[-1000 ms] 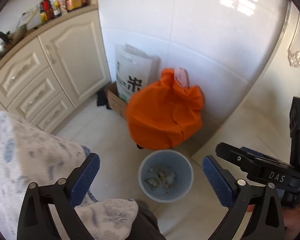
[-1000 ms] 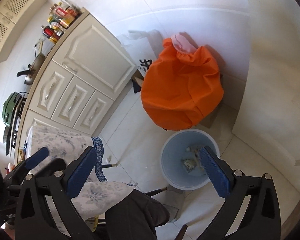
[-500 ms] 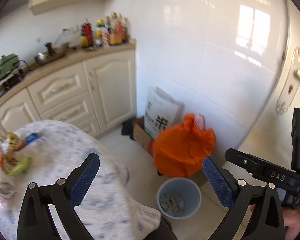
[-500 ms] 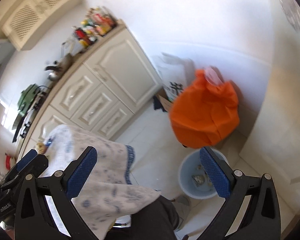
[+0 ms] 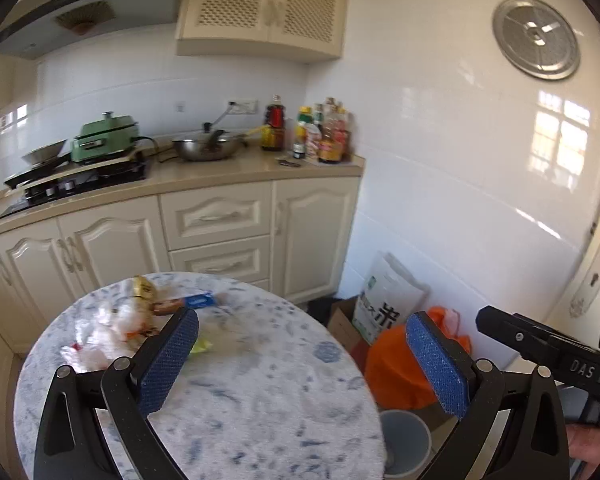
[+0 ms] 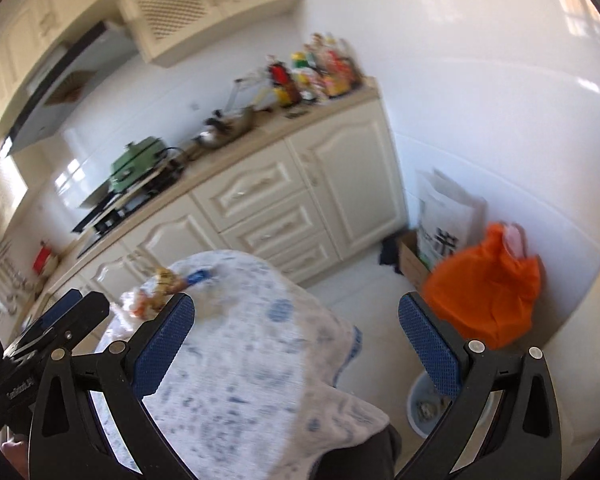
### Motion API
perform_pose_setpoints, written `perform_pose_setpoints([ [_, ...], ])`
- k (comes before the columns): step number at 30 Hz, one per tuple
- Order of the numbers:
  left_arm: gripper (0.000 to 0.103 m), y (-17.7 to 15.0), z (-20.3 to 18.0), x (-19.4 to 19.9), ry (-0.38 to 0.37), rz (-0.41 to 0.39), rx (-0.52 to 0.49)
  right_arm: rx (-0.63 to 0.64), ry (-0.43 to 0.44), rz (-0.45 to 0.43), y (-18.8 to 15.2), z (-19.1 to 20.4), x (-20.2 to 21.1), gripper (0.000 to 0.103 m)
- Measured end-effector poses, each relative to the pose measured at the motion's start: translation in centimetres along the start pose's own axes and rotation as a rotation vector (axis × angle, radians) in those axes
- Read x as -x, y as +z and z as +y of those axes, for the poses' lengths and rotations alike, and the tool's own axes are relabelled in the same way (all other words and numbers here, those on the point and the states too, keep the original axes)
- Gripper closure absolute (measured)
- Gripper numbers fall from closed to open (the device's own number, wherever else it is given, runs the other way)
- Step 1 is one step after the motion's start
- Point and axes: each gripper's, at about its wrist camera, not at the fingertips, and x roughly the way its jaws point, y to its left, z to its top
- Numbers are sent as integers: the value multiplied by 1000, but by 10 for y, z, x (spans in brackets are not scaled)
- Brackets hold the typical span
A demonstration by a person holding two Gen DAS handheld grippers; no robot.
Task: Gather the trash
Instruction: 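Move both open tools back over the table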
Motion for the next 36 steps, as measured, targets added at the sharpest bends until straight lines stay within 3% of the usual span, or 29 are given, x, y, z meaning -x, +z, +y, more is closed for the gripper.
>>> perform_pose_setpoints([
  [8, 1, -2, 68, 55, 145, -82, 127, 164, 106, -40, 6, 90, 1, 0],
  [19, 1, -25, 117, 94, 375, -121, 216, 349, 174, -70, -6, 183, -10, 0],
  [26, 1, -39, 127, 106, 430, -92, 229, 416, 186, -27, -23, 208, -31, 0],
  [36, 1, -45, 151, 61, 406, 31, 234, 447, 166, 103, -47, 210, -87, 0],
])
